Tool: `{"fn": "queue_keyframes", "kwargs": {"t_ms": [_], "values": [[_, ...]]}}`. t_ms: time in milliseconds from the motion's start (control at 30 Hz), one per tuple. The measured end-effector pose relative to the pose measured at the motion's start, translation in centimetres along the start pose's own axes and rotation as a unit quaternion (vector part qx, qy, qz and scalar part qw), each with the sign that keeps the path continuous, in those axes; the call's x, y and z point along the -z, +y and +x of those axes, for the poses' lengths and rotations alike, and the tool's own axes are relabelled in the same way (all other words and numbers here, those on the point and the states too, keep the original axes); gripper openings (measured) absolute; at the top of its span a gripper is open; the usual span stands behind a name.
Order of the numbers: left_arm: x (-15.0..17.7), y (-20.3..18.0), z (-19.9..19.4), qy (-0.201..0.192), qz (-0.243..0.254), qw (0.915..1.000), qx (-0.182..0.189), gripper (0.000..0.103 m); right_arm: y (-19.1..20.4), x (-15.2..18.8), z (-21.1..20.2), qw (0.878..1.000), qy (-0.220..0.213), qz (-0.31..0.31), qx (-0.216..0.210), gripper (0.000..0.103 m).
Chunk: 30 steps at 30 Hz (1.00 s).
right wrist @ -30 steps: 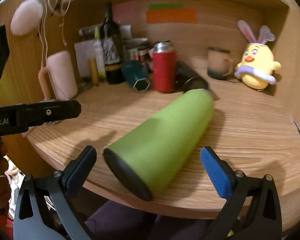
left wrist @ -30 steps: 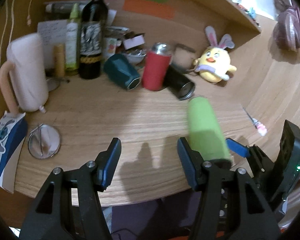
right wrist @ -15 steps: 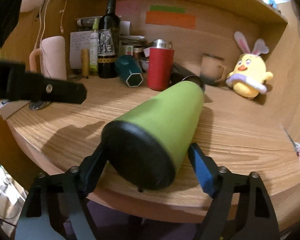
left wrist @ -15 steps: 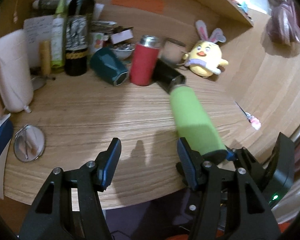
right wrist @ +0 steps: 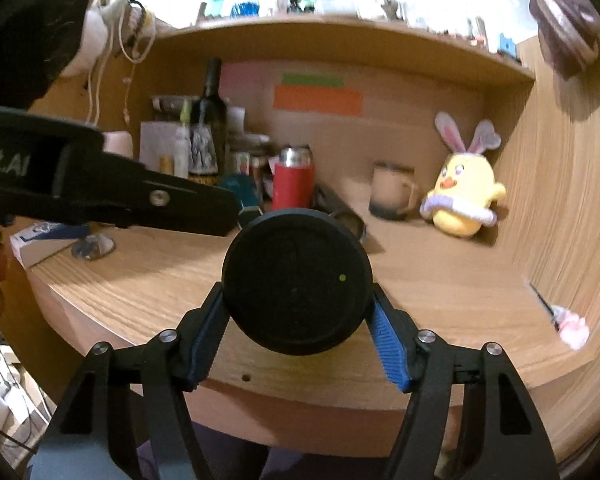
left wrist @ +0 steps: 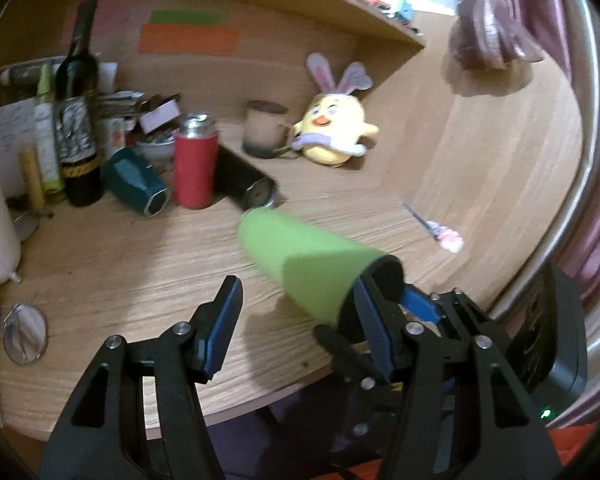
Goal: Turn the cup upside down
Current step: 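Rotate the held tumbler upright with the left gripper, black lid up, then lower the upright tumbler onto the desk and open the left gripper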
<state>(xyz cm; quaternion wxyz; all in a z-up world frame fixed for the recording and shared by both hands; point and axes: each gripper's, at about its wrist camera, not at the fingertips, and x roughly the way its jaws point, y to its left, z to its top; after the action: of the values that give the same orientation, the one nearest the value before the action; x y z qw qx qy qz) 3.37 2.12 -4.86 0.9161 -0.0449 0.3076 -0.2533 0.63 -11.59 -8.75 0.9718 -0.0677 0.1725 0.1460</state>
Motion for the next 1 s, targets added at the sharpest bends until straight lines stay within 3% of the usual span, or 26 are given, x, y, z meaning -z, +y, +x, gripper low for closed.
{"fn": "queue_keyframes", "kwargs": {"t_ms": [467, 1000], "values": [[-5.0, -0.4, 0.5, -0.004, 0.011, 0.9989, 0.044, 0.057, -1.1, -4.7, -0.5, 0.999, -0.051, -0.006, -0.016, 0.063], [-12.8, 3.6, 4.7, 0.024, -0.023, 0.9986, 0.042, 0.057, -2.6, -10.0, 5.8, 0.998, -0.021, -0.009, -0.058, 0.063]]}}
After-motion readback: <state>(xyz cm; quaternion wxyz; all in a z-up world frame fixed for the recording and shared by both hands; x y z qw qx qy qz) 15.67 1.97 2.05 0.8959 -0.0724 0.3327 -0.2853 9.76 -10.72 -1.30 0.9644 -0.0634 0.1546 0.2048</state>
